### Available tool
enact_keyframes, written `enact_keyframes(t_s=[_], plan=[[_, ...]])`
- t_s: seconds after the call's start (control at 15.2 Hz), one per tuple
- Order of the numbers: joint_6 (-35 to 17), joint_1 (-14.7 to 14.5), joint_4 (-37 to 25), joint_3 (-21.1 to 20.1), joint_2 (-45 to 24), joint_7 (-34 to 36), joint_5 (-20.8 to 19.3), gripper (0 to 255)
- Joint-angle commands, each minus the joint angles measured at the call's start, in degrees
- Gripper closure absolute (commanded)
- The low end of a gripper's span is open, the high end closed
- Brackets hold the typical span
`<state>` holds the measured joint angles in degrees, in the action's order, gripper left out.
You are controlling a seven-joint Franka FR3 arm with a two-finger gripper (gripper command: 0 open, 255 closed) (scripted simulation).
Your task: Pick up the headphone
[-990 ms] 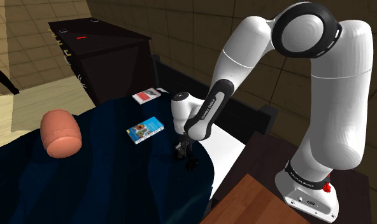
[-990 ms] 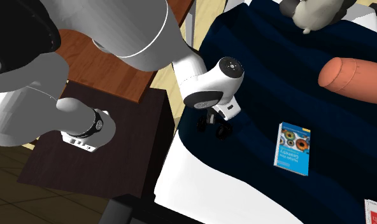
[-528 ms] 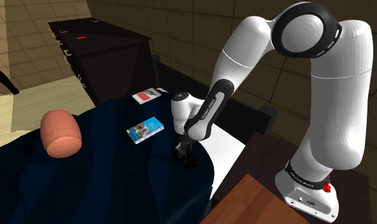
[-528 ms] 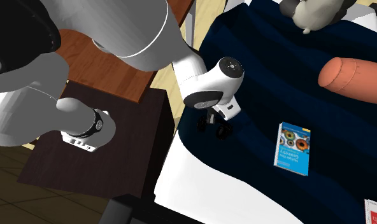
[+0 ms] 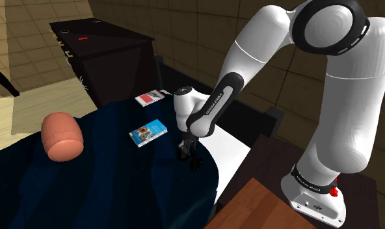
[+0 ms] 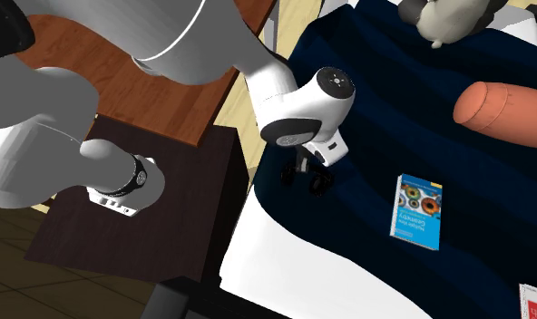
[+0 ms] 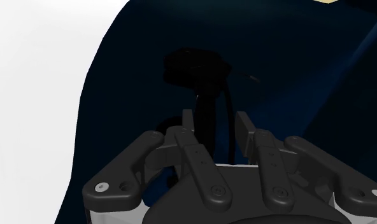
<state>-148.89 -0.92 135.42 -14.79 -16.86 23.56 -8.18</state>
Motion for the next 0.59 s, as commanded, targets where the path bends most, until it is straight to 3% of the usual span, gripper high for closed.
enact_keyframes(t_s=[0.0, 0.53], plan=[[1.4, 0.4, 0.3, -0.5, 1.8, -0.6, 0.9, 255], [5.7, 1.0, 0.2, -1.5, 6.2, -2.3, 3.3, 255]])
